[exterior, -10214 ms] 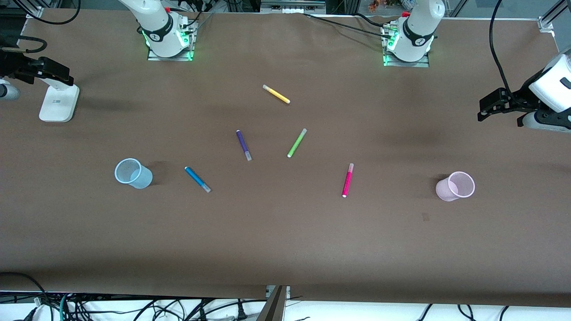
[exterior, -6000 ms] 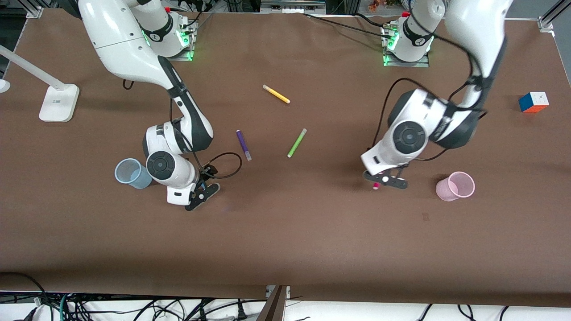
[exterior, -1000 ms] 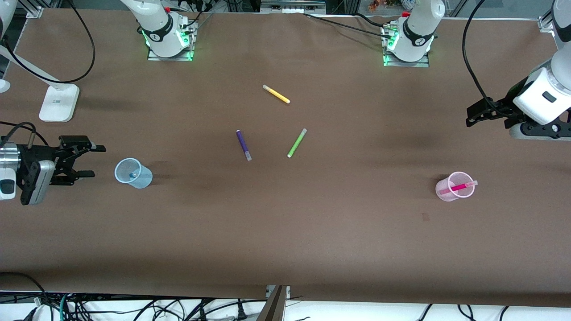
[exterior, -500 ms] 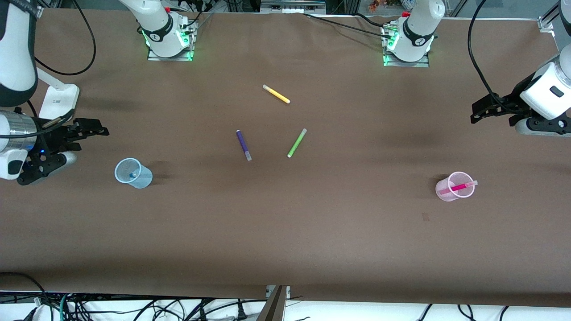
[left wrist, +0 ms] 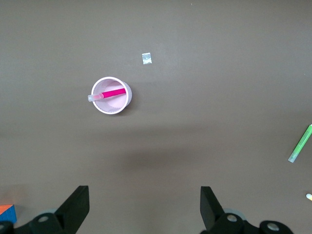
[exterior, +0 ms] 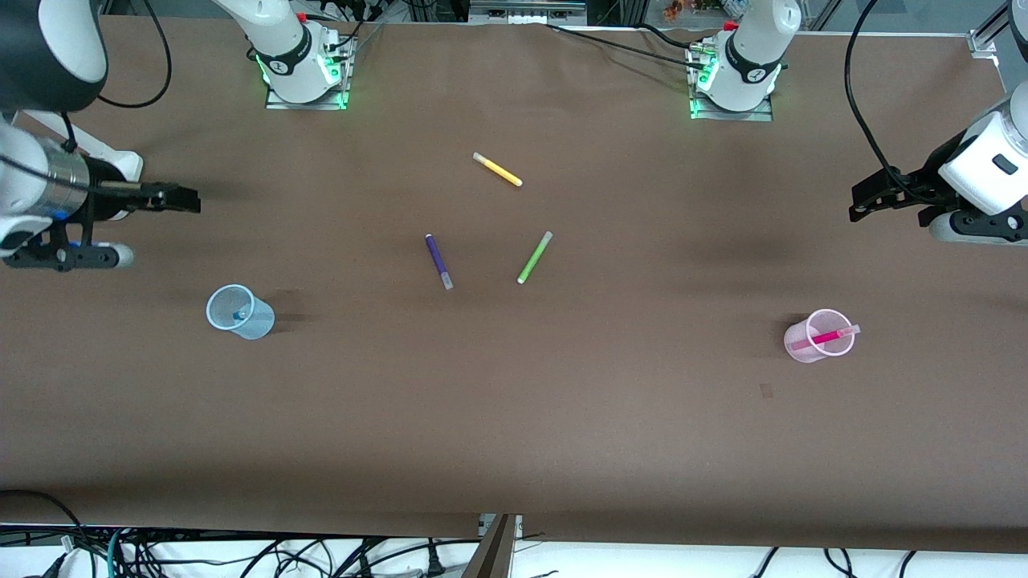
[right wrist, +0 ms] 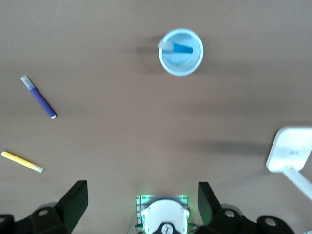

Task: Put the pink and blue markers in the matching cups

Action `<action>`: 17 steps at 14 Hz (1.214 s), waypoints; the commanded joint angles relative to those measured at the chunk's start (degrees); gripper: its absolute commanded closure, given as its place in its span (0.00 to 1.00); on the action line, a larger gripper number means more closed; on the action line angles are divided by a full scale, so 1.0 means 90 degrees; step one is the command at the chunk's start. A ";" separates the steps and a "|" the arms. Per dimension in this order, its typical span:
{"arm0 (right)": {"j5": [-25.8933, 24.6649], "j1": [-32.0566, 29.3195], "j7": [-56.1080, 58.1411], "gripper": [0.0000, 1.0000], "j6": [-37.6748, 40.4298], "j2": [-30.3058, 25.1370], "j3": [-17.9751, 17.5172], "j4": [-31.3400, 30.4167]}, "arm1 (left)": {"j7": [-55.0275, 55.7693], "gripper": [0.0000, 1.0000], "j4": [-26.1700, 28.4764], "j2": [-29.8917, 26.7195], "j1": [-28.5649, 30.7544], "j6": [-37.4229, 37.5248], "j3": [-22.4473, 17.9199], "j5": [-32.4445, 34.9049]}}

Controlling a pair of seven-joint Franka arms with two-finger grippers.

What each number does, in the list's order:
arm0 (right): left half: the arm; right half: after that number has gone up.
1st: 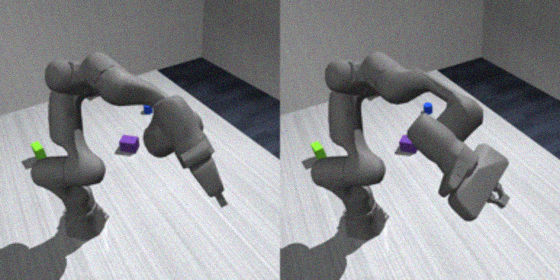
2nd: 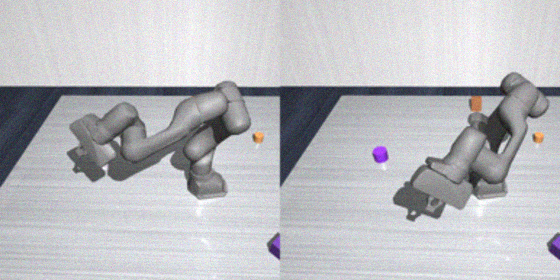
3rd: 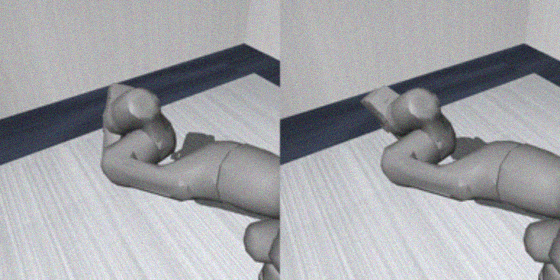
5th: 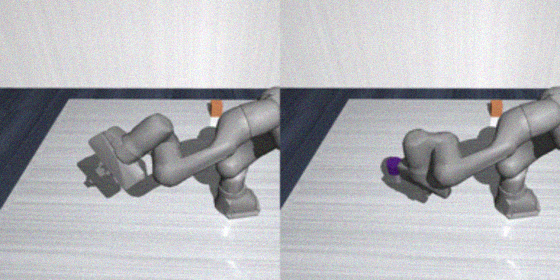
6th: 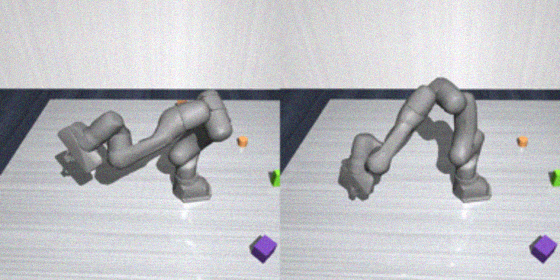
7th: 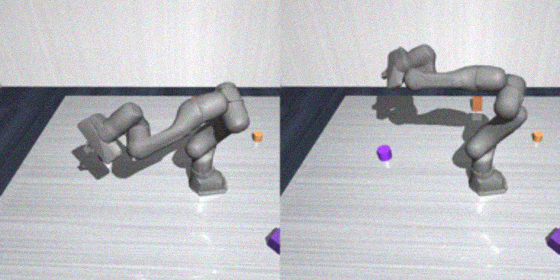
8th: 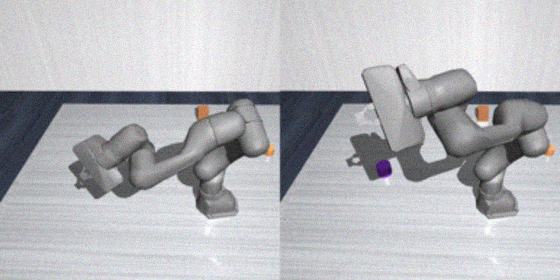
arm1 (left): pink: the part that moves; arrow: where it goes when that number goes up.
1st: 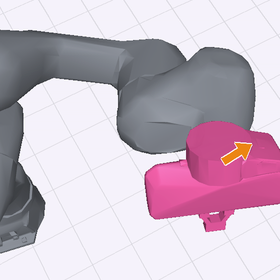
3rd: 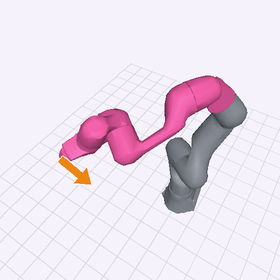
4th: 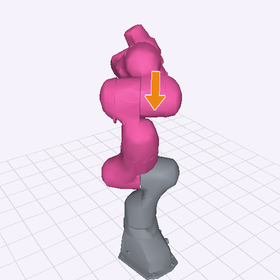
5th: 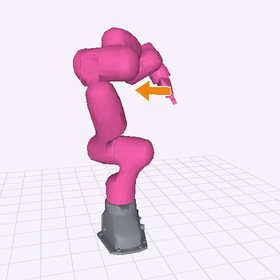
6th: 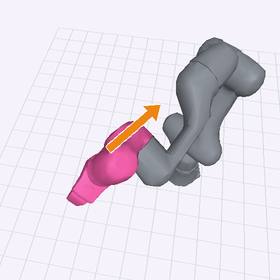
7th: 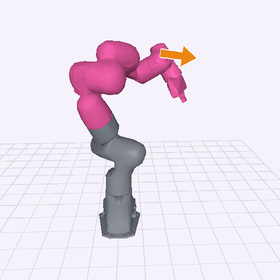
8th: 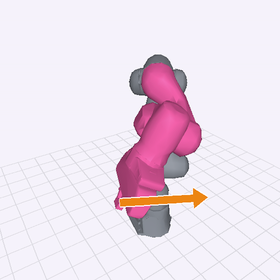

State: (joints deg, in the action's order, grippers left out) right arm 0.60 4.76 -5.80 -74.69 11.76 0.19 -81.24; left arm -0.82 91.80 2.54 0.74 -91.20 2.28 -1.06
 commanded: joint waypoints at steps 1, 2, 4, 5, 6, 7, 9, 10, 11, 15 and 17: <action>-0.0115 -0.0030 -0.0127 0.00 -0.0324 -0.1041 -0.0041 -0.1186 | -0.0172 0.00 0.0220 -0.0204 -0.0014 -0.0121 -0.0039 -0.0097; -0.0096 -0.0031 -0.0088 0.00 -0.0421 -0.1227 -0.0041 -0.1284 | -0.0172 0.00 0.0220 -0.0204 -0.0014 -0.0121 -0.0039 -0.0097; -0.0086 -0.0050 -0.0117 0.00 -0.0461 -0.1559 -0.0031 -0.1354 | -0.0172 0.00 0.0220 -0.0204 -0.0033 -0.0121 -0.0029 -0.0097; -0.0066 -0.0089 -0.0098 0.00 -0.0451 -0.1628 -0.0012 -0.1364 | -0.0172 0.00 0.0220 -0.0204 -0.0063 -0.0121 -0.0029 -0.0077; -0.0076 -0.0089 -0.0078 0.00 -0.0413 -0.1678 -0.0021 -0.1354 | -0.0172 0.00 0.0220 -0.0204 -0.0073 -0.0121 -0.0029 -0.0077; -0.0086 -0.0080 -0.0059 0.00 -0.0393 -0.1726 -0.0021 -0.1344 | -0.0172 0.00 0.0211 -0.0195 -0.0082 -0.0121 -0.0029 -0.0077; -0.0096 -0.0089 -0.0049 0.00 -0.0393 -0.1727 0.0008 -0.1305 | -0.0172 0.00 0.0210 -0.0185 -0.0083 -0.0121 0.0010 -0.0067; -0.0105 -0.0099 0.0048 0.00 -0.0393 -0.1698 0.0018 -0.1286 | -0.0172 0.00 0.0210 -0.0185 -0.0083 -0.0121 0.0020 -0.0067; -0.0144 -0.0080 0.0107 0.00 -0.0393 -0.1678 0.0018 -0.1276 | -0.0172 0.00 0.0210 -0.0185 -0.0083 -0.0121 0.0020 -0.0067; -0.0145 -0.0099 0.0118 0.00 -0.0295 -0.1483 0.0028 -0.0983 | -0.0172 0.00 0.0210 -0.0185 -0.0083 -0.0121 0.0020 -0.0048; -0.0135 -0.0099 0.0127 0.00 -0.0295 -0.1463 0.0028 -0.0963 | -0.0172 0.00 0.0201 -0.0166 -0.0083 -0.0131 0.0020 -0.0048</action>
State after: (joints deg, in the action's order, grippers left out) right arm 0.10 4.17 -5.68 -77.60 -2.05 0.52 -91.31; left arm -1.25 91.84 2.54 0.00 -91.22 2.53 -1.06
